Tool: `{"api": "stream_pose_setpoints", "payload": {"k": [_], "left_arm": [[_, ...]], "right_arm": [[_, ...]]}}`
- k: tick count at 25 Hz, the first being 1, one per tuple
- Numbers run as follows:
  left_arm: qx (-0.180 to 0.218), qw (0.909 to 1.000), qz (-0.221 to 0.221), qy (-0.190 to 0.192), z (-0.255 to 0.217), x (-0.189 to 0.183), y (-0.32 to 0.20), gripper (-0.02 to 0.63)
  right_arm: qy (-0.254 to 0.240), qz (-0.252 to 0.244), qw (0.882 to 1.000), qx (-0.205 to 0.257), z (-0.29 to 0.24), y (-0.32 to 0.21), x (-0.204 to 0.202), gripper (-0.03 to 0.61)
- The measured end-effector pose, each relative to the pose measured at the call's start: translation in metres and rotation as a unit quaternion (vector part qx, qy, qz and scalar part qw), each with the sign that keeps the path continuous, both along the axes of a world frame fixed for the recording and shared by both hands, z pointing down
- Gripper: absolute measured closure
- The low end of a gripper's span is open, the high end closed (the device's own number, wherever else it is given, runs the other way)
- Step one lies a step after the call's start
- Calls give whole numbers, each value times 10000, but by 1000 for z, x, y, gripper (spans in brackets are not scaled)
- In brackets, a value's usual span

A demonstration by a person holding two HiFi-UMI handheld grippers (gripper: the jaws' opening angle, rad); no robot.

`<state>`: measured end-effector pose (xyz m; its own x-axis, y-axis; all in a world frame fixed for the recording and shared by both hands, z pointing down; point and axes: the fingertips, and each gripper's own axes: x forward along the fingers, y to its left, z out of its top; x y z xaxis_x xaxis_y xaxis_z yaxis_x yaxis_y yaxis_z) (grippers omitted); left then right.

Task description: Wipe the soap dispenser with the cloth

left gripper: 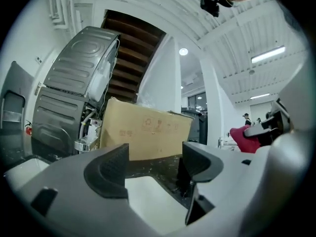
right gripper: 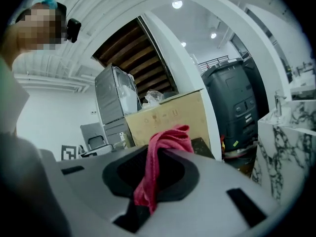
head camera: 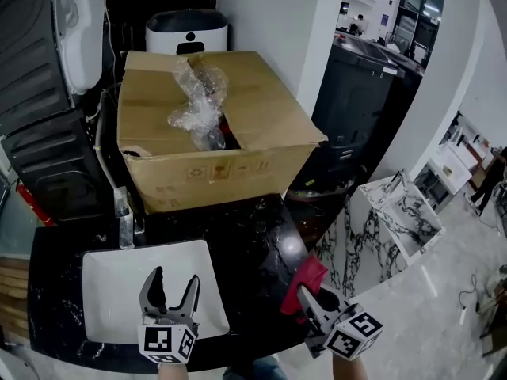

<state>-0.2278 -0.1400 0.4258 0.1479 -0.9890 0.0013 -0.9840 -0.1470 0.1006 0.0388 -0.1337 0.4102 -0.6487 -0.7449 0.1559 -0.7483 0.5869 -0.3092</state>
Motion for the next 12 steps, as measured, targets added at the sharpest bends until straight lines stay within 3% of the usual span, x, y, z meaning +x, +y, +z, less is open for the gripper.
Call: {"api": "stream_pose_setpoints", "payload": {"k": [6,7,8,12], "left_arm": [[194,9994,-187,-206,-15,8,38,299],[233,9989,-315,-263,-20,8,45,483],[284,9984,-385,-317,-25,10,52,601],[513,9977,-277,-357,-45,33,84,601]], "right_arm": [[146,397,9978,502,-27,18,2,526],[213,446,9970,602,-31,22,3,526],[294,477,9960,690,-35,26,4,526],[844,448,9901,1030,-43,50,9,526]]}}
